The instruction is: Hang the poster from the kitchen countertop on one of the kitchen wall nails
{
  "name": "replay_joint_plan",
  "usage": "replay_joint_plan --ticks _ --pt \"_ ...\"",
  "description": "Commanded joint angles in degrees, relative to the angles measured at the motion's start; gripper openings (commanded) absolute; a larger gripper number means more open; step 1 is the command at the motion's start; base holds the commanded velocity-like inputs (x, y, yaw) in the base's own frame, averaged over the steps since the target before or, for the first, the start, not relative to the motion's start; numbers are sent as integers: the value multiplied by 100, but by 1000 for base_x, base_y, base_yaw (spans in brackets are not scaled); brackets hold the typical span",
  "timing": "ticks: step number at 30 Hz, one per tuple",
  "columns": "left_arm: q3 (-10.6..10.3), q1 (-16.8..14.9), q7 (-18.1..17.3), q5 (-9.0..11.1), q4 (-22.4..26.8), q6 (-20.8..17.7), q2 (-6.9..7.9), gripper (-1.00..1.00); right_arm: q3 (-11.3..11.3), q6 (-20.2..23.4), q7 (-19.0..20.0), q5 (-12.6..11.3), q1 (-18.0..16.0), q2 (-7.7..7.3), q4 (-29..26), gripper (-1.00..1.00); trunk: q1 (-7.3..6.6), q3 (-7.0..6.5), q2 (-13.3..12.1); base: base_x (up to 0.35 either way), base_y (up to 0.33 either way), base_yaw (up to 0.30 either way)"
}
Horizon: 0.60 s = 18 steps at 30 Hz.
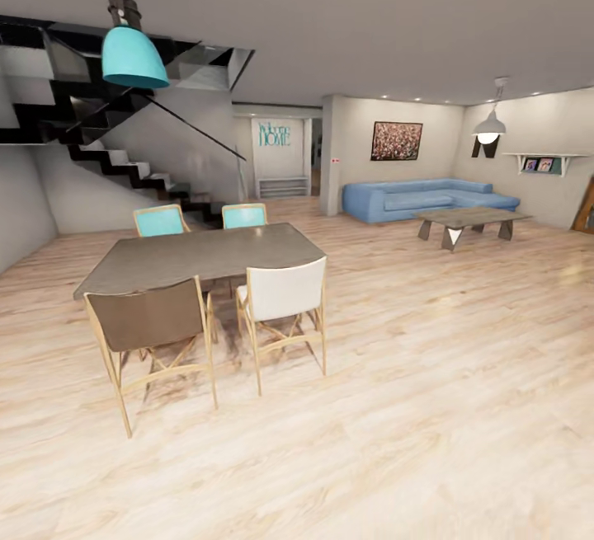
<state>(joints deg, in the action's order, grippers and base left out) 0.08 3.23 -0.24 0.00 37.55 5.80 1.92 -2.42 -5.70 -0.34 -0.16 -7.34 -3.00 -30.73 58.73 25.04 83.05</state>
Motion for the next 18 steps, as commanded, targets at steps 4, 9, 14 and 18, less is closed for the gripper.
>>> replay_joint_plan --ticks 4,9,14,18 --pt "1 3 -3 0 7 9 1 100 -4 -19 -2 -2 -4 1 5 100 0 -5 3 0 0 -268" --pt "1 3 -3 0 7 9 1 100 -4 -19 -2 -2 -4 1 5 100 0 -18 3 0 0 -269" --pt "1 3 -3 0 7 9 1 100 -5 -19 -2 -2 -4 1 5 100 0 -31 3 0 0 -269" --pt "1 3 -3 0 5 9 1 100 -7 -19 -3 -2 -4 1 5 100 0 -41 3 -3 2 -264"
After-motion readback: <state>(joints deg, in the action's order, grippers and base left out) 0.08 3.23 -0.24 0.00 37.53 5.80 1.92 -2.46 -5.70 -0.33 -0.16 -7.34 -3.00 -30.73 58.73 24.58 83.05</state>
